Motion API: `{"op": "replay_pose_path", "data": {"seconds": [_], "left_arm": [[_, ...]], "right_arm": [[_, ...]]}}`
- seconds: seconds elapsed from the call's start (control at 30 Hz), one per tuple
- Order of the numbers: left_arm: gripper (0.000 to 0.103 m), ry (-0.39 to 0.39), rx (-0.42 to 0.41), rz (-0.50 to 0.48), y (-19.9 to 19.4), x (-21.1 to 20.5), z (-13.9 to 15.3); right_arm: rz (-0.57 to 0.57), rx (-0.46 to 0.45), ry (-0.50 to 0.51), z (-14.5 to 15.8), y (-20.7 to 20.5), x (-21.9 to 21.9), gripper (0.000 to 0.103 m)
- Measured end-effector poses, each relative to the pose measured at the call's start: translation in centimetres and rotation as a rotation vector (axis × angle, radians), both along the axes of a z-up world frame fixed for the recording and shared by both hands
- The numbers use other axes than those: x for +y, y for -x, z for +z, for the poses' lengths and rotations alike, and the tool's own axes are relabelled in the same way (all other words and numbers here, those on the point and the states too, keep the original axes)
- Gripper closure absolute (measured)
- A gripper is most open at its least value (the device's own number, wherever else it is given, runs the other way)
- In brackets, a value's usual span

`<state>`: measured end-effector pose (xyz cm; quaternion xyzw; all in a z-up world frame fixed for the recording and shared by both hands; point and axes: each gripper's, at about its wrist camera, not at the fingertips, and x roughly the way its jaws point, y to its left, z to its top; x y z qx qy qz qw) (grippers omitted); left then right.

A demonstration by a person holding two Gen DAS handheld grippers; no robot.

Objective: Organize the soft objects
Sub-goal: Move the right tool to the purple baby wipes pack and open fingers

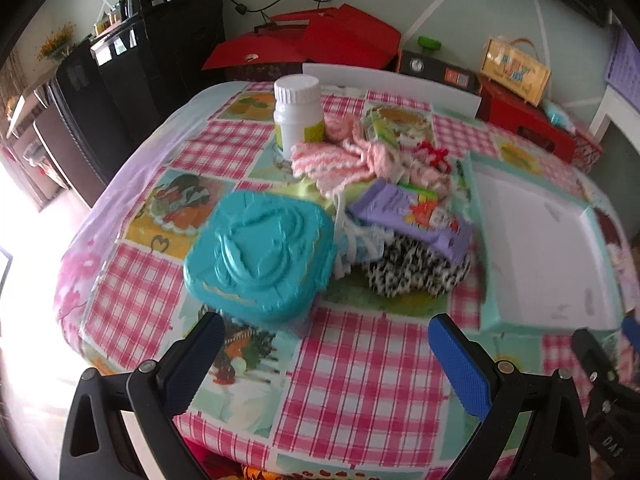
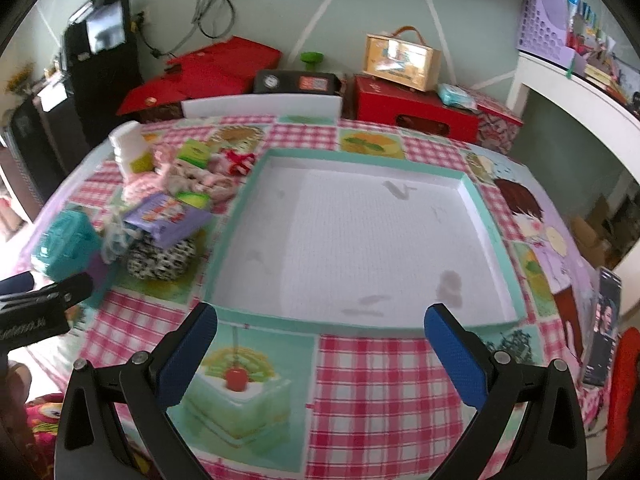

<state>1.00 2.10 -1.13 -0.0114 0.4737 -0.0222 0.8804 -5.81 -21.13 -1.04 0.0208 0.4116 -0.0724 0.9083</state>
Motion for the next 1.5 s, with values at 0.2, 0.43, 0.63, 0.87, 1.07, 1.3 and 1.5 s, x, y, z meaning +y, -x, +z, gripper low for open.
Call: {"op": "replay_pose_path", "data": {"seconds": [0.2, 0.43, 0.63, 0.87, 1.07, 1.3, 1.5], "left_arm": [[0.000, 0.100, -0.036, 0.014, -2.6, 1.5, 2.9], [0.000, 0.168, -0.063, 0.041, -5.8, 4.1, 5.0], [0.000, 0.174, -0.043, 0.036, -7.9, 6.0, 4.9], [0.000, 0.202, 0.018, 0.020, -9.9, 5.8, 3.9], [0.000, 0.112, 0.074, 0.124, -12.1, 5.3, 3.1], [0.001, 0.200, 0.143, 0.186, -14.4, 5.4, 1.0], [0.003, 0.187, 0.136, 0.185, -15.2, 4.8, 0.2]], "right_arm": [[0.041, -0.051, -0.064, 2.0, -1.9, 0.7, 0.000], [0.115, -0.059, -0.110, 3.2, -6.1, 2.3, 0.000], [0.236, -0.042, -0.096, 3.1, -9.5, 5.7, 0.000], [0.337, 0.014, -0.056, 2.1, -12.3, 8.1, 0.000], [0.396, 0.071, -0.033, 0.8, -14.2, 8.5, 0.000], [0.449, 0.138, -0.074, -1.0, -16.0, 8.6, 0.000], [0.515, 0.176, -0.020, -2.4, -16.1, 10.2, 0.001]]}}
